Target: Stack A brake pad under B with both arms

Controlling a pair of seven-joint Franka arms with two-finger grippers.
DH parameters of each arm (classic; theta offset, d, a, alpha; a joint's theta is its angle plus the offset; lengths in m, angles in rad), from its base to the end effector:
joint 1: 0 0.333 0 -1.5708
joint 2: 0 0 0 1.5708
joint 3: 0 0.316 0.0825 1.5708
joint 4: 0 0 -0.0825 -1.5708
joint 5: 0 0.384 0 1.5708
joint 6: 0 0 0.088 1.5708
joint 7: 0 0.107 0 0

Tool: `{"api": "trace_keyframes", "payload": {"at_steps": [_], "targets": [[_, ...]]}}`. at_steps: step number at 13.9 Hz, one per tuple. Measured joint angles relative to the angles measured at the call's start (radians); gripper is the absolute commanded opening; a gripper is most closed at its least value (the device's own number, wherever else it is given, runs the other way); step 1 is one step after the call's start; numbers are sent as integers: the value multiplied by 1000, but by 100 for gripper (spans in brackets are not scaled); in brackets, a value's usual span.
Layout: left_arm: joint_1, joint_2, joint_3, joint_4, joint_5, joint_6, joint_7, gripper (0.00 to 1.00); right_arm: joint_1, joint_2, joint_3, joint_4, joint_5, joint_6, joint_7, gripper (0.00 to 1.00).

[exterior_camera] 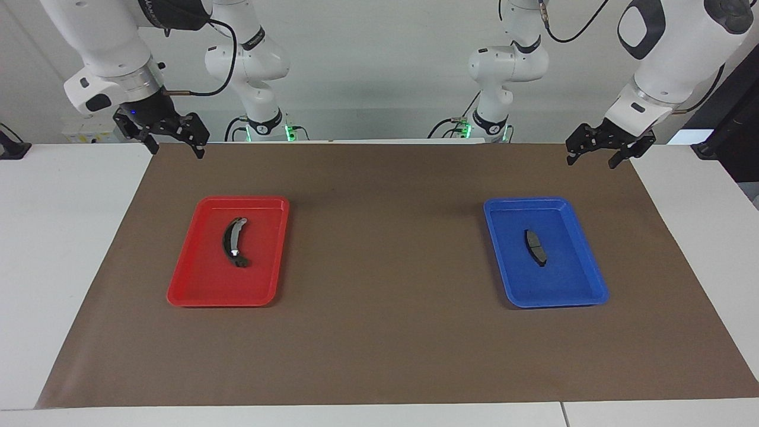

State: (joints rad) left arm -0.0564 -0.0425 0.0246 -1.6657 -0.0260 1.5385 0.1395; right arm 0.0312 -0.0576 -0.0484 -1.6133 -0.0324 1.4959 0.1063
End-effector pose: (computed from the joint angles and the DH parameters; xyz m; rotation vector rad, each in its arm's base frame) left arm 0.5351 -0.0196 0.6005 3.0960 -0.2655 -0.1292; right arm 0.5282 -0.0135 0.6295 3.1020 -0.1938 -0.0909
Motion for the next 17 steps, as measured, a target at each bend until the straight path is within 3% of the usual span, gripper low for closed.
{"api": "trace_keyframes", "payload": {"at_steps": [13, 17], "targets": [[-1, 0, -3, 0, 0, 4, 1, 97, 0, 0, 0, 0, 0, 0, 0, 100], [-2, -15, -11, -86, 0, 143, 1, 96, -1, 0, 0, 0, 0, 0, 0, 100]]}}
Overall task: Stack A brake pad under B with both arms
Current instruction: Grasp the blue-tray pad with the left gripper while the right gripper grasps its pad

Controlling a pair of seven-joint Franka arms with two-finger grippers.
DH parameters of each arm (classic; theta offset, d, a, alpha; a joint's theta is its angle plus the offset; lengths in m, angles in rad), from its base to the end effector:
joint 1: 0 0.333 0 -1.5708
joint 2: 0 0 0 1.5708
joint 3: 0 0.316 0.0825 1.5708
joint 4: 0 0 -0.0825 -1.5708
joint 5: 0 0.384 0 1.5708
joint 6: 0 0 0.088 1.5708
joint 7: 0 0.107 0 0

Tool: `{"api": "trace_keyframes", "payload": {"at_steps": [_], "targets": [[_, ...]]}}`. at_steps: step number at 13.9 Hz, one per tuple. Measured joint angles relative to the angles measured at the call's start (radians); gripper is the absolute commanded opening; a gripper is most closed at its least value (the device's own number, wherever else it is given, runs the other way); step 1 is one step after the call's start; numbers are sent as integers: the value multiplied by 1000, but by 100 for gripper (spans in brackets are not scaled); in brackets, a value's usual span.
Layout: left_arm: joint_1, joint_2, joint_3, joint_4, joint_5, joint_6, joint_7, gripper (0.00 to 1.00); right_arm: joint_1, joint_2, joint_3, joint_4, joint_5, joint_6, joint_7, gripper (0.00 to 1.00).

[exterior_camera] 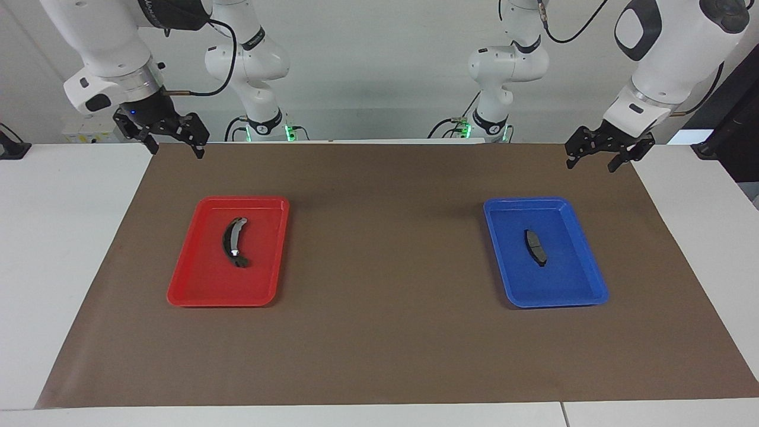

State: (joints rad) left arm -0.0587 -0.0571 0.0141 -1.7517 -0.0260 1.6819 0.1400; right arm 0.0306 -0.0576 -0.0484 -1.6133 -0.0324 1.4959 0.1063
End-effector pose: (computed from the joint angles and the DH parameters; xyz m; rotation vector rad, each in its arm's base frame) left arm 0.5416 -0.0265 0.5796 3.1015 -0.2824 -0.0178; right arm 0.5282 -0.0139 0.6295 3.1020 -0.1947 -0.0909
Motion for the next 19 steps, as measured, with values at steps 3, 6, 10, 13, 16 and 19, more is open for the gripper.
{"api": "trace_keyframes", "payload": {"at_steps": [3, 6, 10, 13, 16, 19], "targets": [[0, -4, -1, -140, 0, 158, 0, 96, 0, 0, 0, 0, 0, 0, 0, 100], [0, 35, 0, -269, 0, 333, 0, 95, 0, -1, 0, -11, 0, 19, 0, 100], [2, 162, 3, -360, 0, 548, -3, 94, 0, -13, 0, -91, 7, 123, 0, 100], [1, 197, 0, -418, 0, 635, -49, 93, 0, -34, 0, -235, 12, 258, -35, 100], [-1, 207, -4, -446, 0, 678, -99, 93, -7, -8, 0, -368, 46, 410, -113, 100], [-1, 237, -5, -452, 0, 702, -108, 92, -12, 45, -1, -517, 51, 663, -175, 100]]}}
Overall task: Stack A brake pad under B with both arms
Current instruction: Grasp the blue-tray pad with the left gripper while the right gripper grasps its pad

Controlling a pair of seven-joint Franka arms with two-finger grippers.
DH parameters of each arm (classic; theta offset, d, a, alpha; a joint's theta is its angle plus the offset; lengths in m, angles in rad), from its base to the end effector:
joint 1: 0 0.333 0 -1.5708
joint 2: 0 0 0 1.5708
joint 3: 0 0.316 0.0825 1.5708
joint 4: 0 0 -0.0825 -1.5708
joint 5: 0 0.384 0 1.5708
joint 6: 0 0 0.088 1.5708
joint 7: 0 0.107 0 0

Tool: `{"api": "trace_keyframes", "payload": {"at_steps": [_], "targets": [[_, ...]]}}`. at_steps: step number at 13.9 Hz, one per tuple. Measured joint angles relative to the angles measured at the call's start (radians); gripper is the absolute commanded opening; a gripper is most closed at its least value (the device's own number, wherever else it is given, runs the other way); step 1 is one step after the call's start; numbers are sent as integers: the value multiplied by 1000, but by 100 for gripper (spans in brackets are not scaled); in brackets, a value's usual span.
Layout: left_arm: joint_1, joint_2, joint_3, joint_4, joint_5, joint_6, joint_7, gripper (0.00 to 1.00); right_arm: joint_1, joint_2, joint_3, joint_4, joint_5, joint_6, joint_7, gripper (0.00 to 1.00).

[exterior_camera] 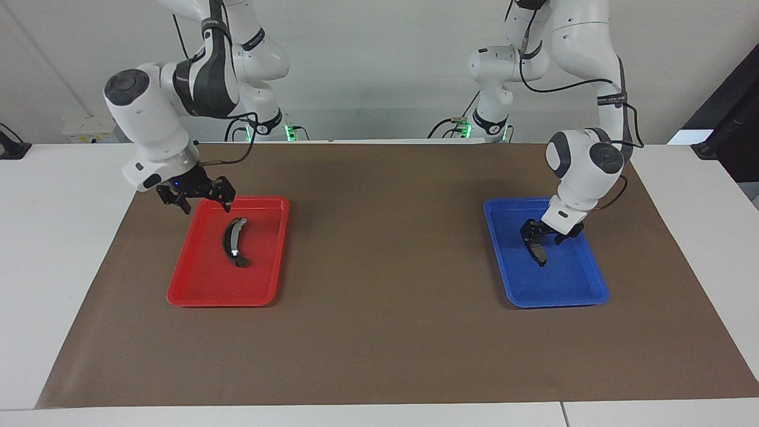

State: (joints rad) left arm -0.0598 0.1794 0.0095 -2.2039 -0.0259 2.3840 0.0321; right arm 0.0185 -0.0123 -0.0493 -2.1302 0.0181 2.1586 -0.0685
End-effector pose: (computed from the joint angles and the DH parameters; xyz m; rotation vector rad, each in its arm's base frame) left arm 0.5489 -0.0279 0.3002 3.1239 -0.0996 0.0009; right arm 0.5415 -0.0160 0.4174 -3.1268 -0.0437 -0.0648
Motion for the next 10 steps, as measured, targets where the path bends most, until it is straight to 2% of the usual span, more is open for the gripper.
{"api": "trace_keyframes", "payload": {"at_steps": [1, 3, 5, 7, 10], "targets": [[-1, 6, -1, 0, 0, 0, -7, 80, 0, 13, 0, -49, 0, 74, -11, 100], [-13, 8, -3, -1, 0, -2, -28, 37, 0, 36, 0, -116, 0, 168, -47, 100], [-24, 5, -5, 1, 0, -5, -37, 10, -2, 53, -1, -141, 0, 203, -72, 100], [-25, -1, -4, 3, 1, -20, -37, 2, -4, 82, -1, -155, 0, 246, -80, 100], [-26, -10, -4, 35, 1, -104, -37, 1, -4, 139, -1, -159, 0, 303, -81, 99]]}}
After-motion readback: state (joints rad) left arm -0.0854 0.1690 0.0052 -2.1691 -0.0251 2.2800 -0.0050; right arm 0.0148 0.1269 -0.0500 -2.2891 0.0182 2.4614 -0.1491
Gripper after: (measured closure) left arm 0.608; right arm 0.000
